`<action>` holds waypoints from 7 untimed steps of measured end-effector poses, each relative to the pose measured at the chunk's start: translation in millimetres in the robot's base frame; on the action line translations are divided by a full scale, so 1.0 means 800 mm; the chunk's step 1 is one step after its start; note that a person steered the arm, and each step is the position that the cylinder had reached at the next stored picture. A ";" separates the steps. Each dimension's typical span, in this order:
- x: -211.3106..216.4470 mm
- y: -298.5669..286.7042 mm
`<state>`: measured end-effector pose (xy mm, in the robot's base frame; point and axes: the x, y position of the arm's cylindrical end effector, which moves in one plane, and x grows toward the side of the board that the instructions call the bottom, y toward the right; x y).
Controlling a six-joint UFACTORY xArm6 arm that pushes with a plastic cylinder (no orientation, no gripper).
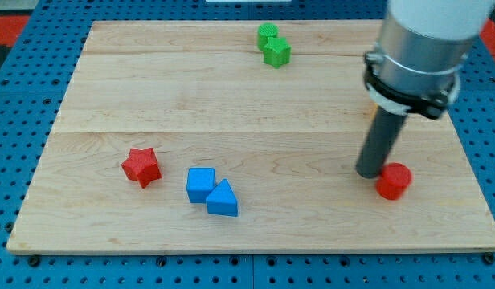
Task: Push red star into red circle
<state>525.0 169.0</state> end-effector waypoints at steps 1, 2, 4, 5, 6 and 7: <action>0.027 0.031; 0.028 0.031; 0.016 -0.007; -0.016 -0.075; -0.052 -0.162; -0.090 -0.251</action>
<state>453.1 -31.8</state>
